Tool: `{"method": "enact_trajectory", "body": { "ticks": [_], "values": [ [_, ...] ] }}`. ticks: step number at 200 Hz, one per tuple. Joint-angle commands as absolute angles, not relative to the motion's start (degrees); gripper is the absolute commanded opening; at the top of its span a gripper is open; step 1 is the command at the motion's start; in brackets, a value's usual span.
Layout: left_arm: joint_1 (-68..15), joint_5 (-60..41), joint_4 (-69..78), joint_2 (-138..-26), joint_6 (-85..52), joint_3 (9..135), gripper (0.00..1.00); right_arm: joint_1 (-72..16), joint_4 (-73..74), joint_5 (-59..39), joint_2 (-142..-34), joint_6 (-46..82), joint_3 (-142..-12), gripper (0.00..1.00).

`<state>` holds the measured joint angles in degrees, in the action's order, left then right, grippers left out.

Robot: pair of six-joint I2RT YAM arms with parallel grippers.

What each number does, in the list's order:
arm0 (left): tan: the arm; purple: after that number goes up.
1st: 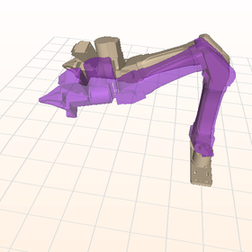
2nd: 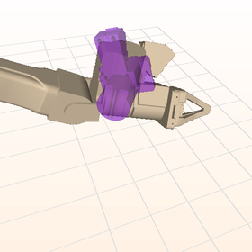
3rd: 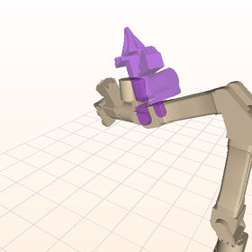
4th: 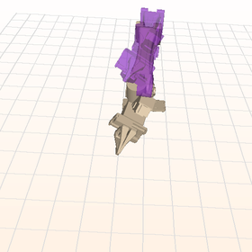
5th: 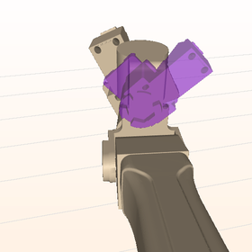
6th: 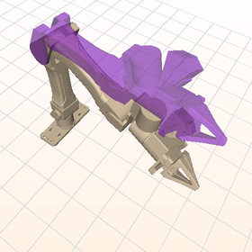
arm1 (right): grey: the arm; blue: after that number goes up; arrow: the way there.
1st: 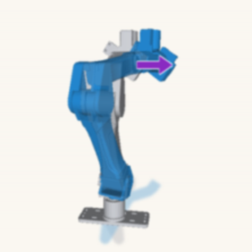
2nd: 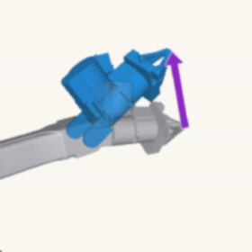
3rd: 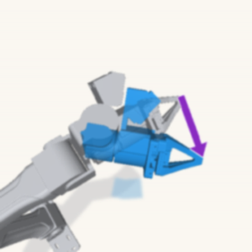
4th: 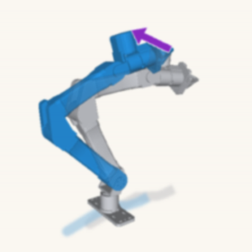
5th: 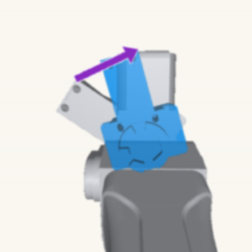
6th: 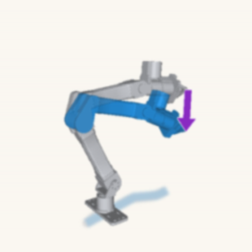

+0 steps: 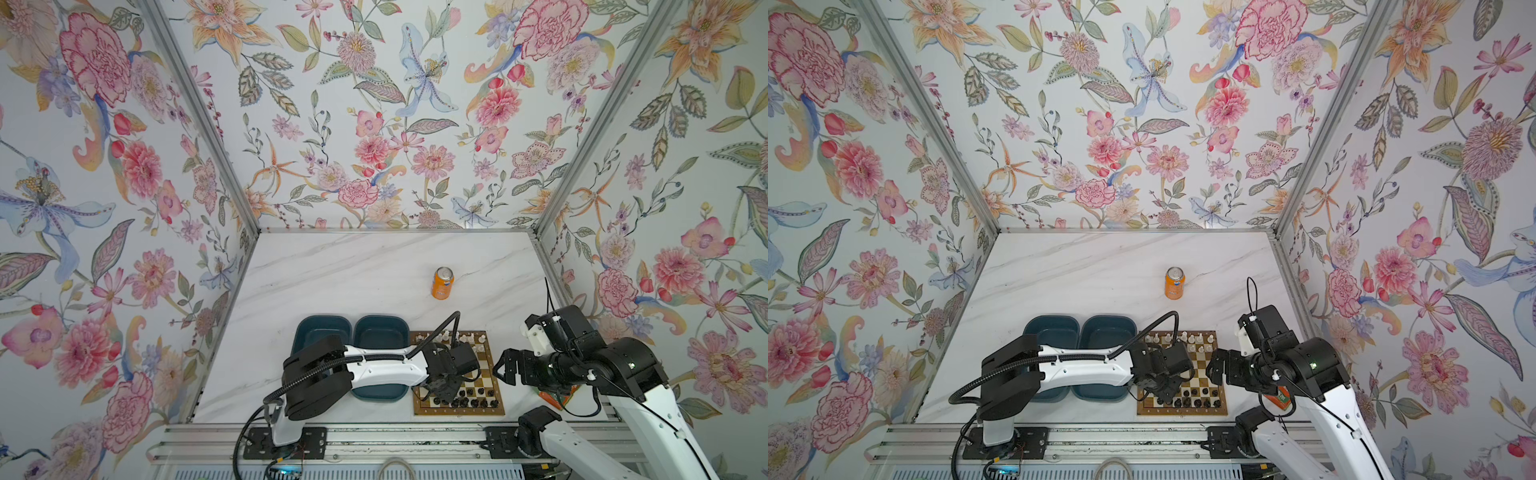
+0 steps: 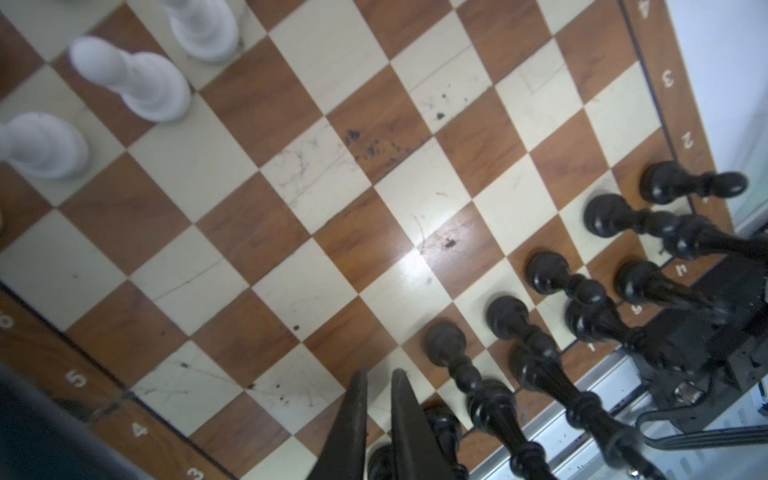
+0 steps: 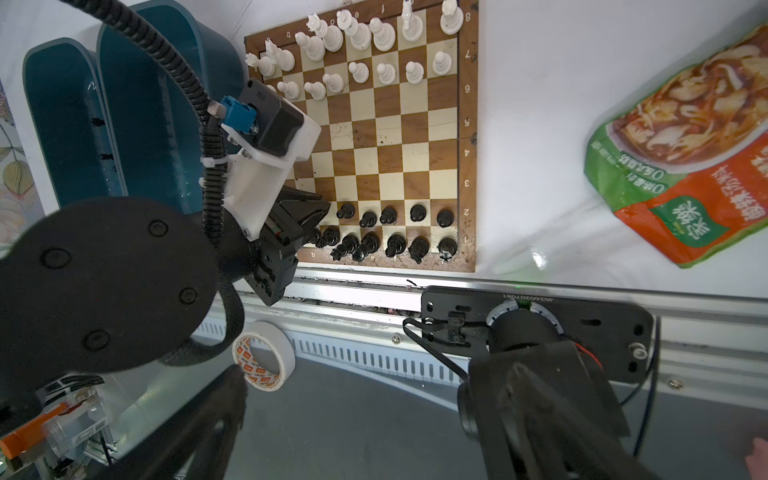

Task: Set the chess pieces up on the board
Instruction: 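Swing the left gripper to the teal tray while the right gripper rises past the board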

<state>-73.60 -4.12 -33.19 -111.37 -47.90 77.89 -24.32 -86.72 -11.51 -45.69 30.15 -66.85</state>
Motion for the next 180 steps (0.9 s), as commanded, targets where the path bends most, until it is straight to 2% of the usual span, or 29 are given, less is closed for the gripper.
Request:
{"method": "enact_trajectory", "body": {
  "ticks": [1, 43, 78, 105, 139, 180],
  "values": [
    [-72.5, -2.0, -34.5, -110.9, -46.4, 79.1, 0.16, -23.9, -86.7, -11.1, -46.4, 28.8, -68.6, 0.99],
    [-70.4, 2.3, -37.4, -107.6, -45.8, 80.2, 0.16, -23.7, -86.2, -11.2, -47.8, 28.1, -70.0, 0.99],
    [-66.9, 9.1, -41.9, -100.0, -47.4, 79.6, 0.18, -23.5, -85.6, -11.3, -49.9, 27.3, -71.7, 0.99],
    [-63.9, 14.7, -46.5, -90.3, -52.8, 75.1, 0.24, -23.5, -84.3, -11.6, -52.8, 26.3, -73.1, 0.99],
    [-62.0, 19.4, -52.1, -74.1, -63.3, 63.7, 0.27, -23.5, -81.0, -13.1, -56.7, 25.3, -74.4, 0.99],
    [-61.6, 22.0, -58.3, -59.5, -75.6, 52.8, 0.29, -23.7, -77.1, -15.1, -62.1, 24.2, -76.3, 0.99]
  ]
}}
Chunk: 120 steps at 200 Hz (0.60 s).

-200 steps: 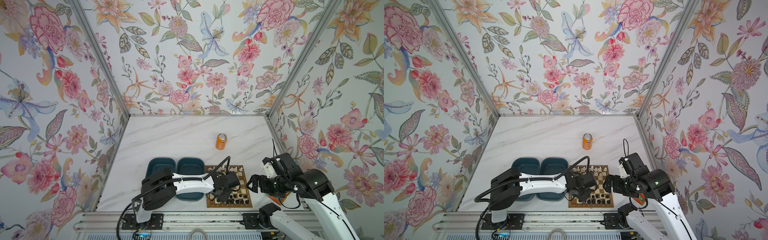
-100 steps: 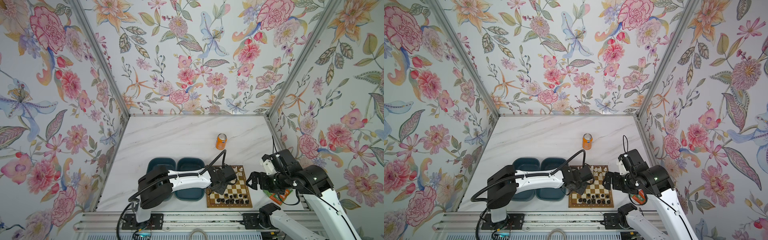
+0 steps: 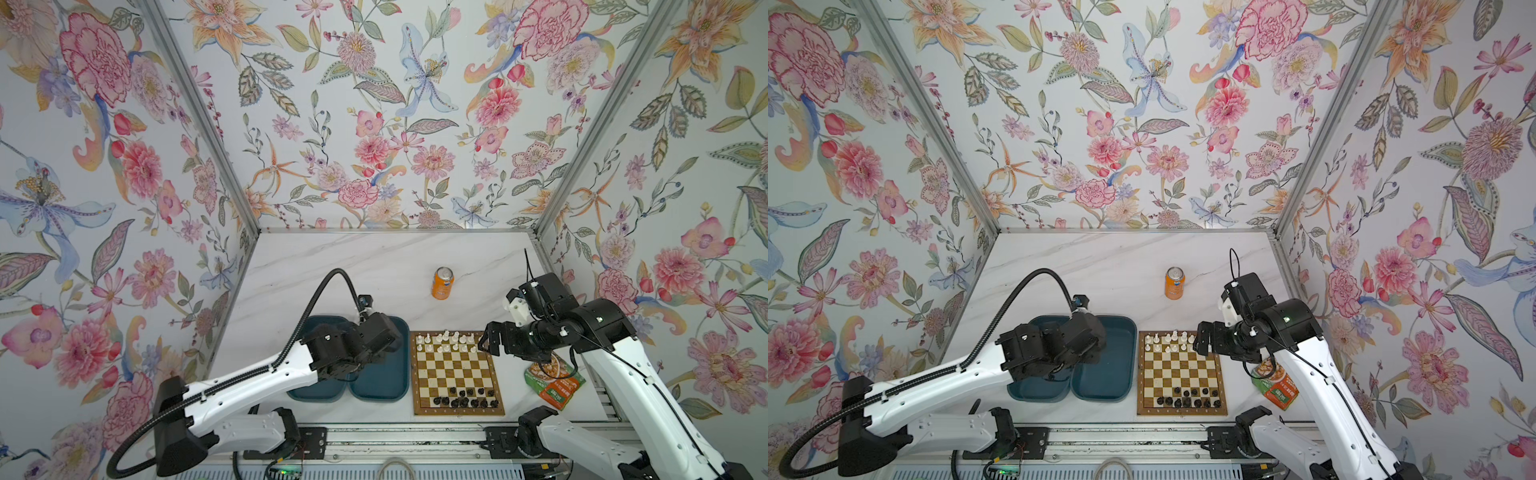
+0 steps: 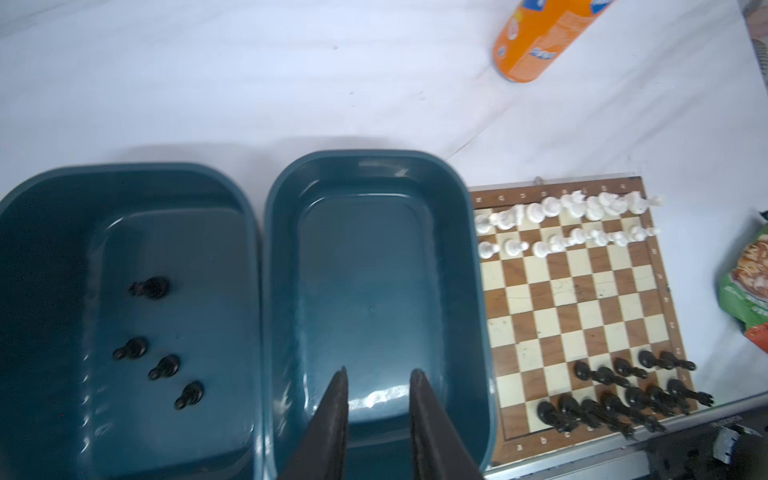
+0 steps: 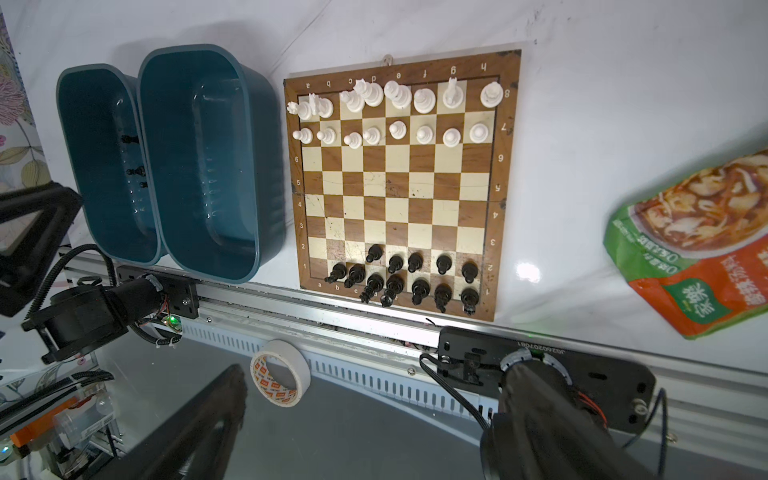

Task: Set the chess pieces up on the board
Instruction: 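Swing the left gripper to the teal tray while the right gripper rises past the board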

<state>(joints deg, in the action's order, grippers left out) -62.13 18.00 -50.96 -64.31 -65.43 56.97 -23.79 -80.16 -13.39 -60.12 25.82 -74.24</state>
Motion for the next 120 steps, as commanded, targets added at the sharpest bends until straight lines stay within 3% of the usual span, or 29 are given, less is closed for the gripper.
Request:
{"method": "enact_trajectory", "body": {
  "ticks": [1, 58, 120],
  "values": [
    [-61.6, 22.0, -58.5, -59.2, -75.9, 52.6, 0.3, -23.7, -77.0, -15.2, -62.3, 24.2, -76.4, 0.99],
    [-60.3, 22.5, -63.6, -50.8, -84.6, 43.7, 0.29, -26.3, -72.7, -16.0, -69.0, 24.1, -79.2, 0.99],
    [-41.0, 15.6, -50.8, -53.3, -67.5, 39.5, 0.28, -27.5, -71.0, -16.1, -72.6, 24.1, -81.1, 0.99]
  ]
}}
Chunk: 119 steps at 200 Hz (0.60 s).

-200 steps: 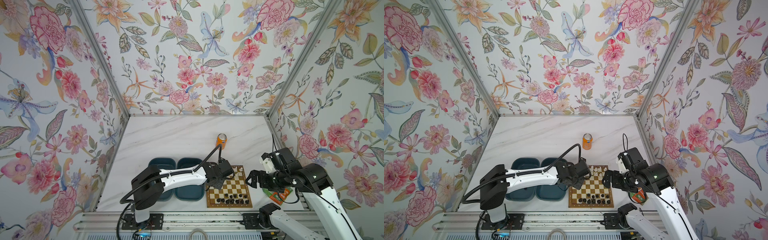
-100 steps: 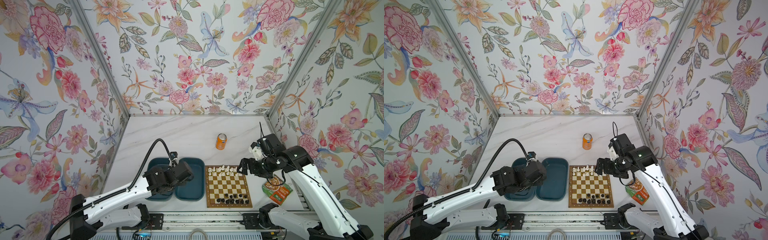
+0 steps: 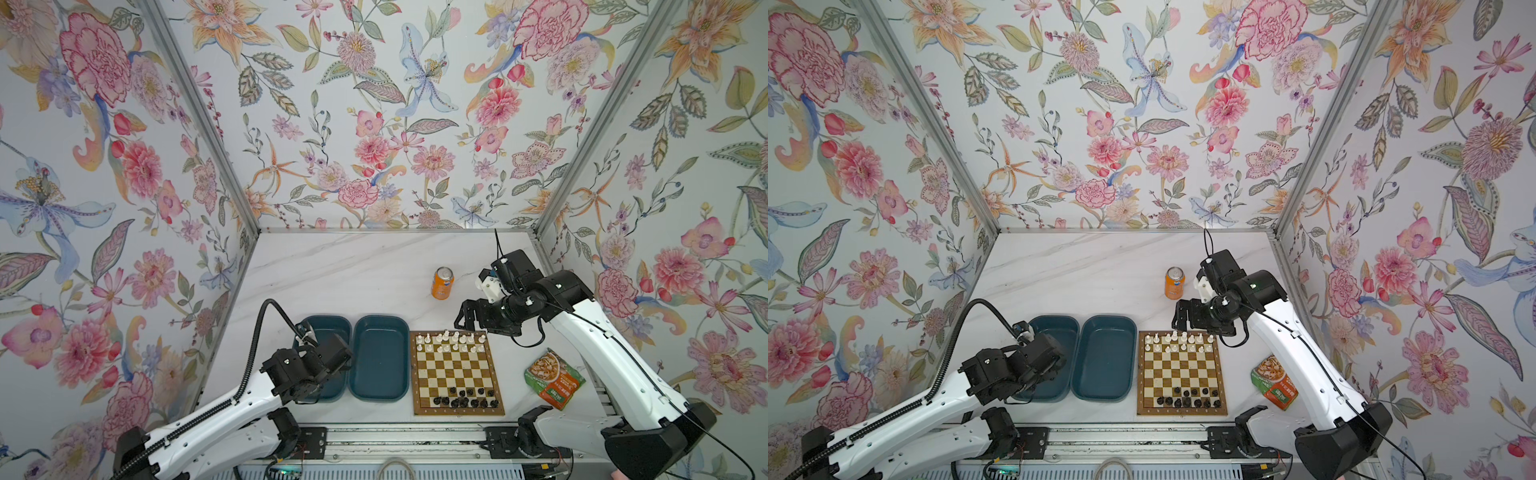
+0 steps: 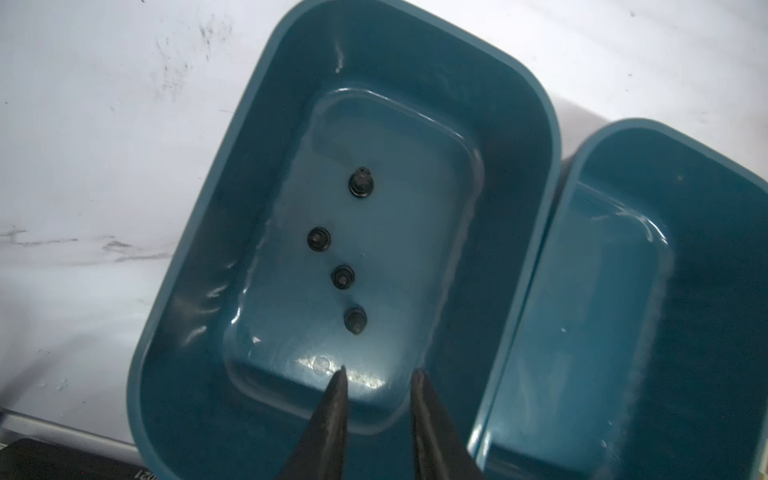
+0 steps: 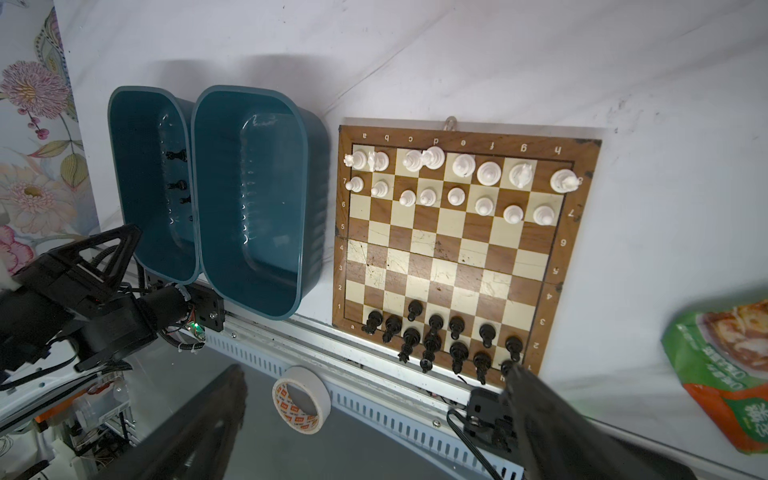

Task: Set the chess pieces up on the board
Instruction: 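Swing the left gripper to the teal tray while the right gripper rises past the board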

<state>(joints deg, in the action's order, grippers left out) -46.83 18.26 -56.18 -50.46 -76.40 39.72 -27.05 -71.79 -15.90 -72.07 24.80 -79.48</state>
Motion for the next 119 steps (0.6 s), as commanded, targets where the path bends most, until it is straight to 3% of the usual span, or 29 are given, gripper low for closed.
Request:
{"method": "enact_trajectory", "body": {
  "ticks": [1, 60, 119],
  "values": [
    [-40.9, 15.4, -50.7, -53.6, -67.1, 39.5, 0.28, -27.5, -70.9, -16.2, -72.7, 24.1, -81.1, 0.99],
    [-25.3, 10.2, -43.7, -62.7, -51.8, 42.2, 0.26, -27.4, -70.1, -14.9, -72.6, 25.5, -80.0, 0.99],
    [-21.4, 6.5, -38.8, -70.9, -45.6, 44.6, 0.24, -26.7, -69.5, -14.6, -73.8, 26.8, -79.7, 0.99]
  ]
}}
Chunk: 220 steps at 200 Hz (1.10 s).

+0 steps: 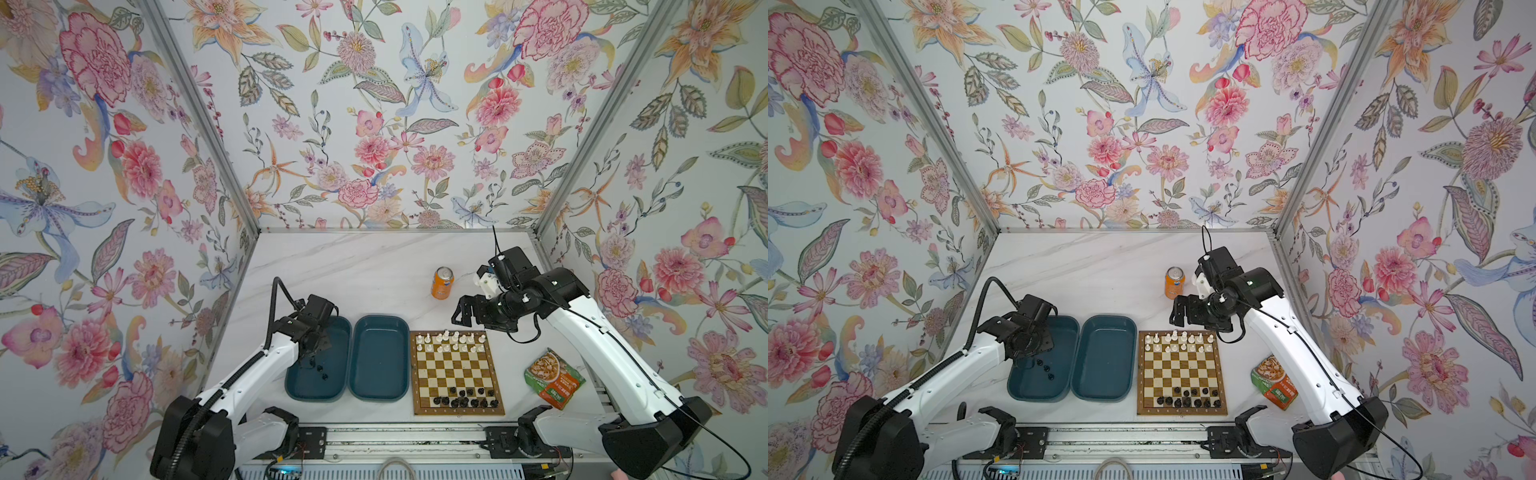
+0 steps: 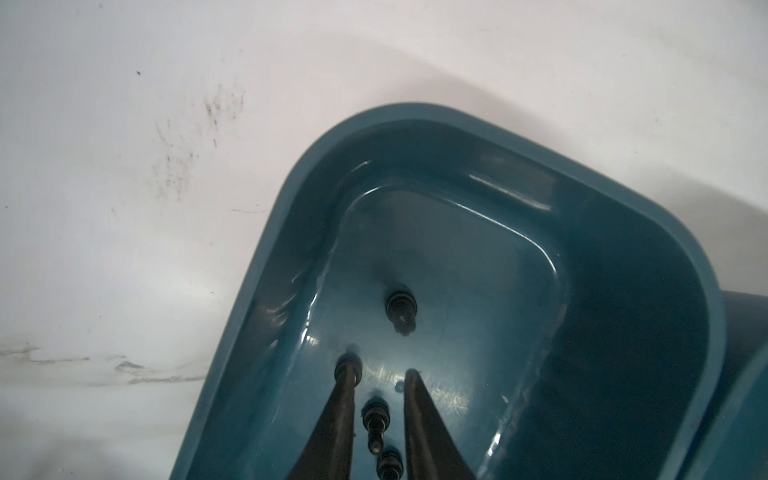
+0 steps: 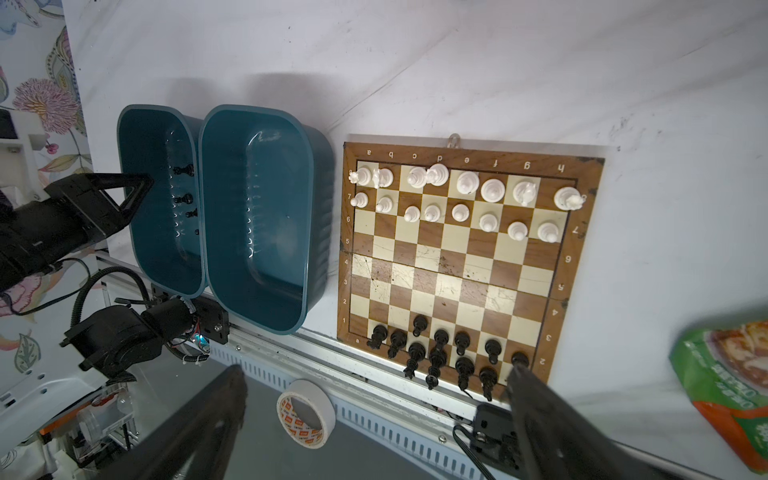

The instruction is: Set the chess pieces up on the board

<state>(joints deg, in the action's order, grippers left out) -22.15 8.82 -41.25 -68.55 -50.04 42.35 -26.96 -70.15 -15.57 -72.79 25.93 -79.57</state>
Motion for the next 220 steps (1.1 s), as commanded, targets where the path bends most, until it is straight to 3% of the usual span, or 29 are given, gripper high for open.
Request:
{"method": "enact_trajectory", "body": {
  "ticks": [1, 220],
  "values": [
    [-21.4, 6.4, -38.7, -71.0, -45.6, 44.6, 0.24, -26.7, -69.5, -14.6, -73.8, 26.7, -79.7, 0.99],
    [-17.6, 3.7, -32.7, -77.6, -41.0, 40.7, 0.22, -25.8, -69.5, -15.2, -76.4, 27.4, -81.1, 0.99]
  ]
}}
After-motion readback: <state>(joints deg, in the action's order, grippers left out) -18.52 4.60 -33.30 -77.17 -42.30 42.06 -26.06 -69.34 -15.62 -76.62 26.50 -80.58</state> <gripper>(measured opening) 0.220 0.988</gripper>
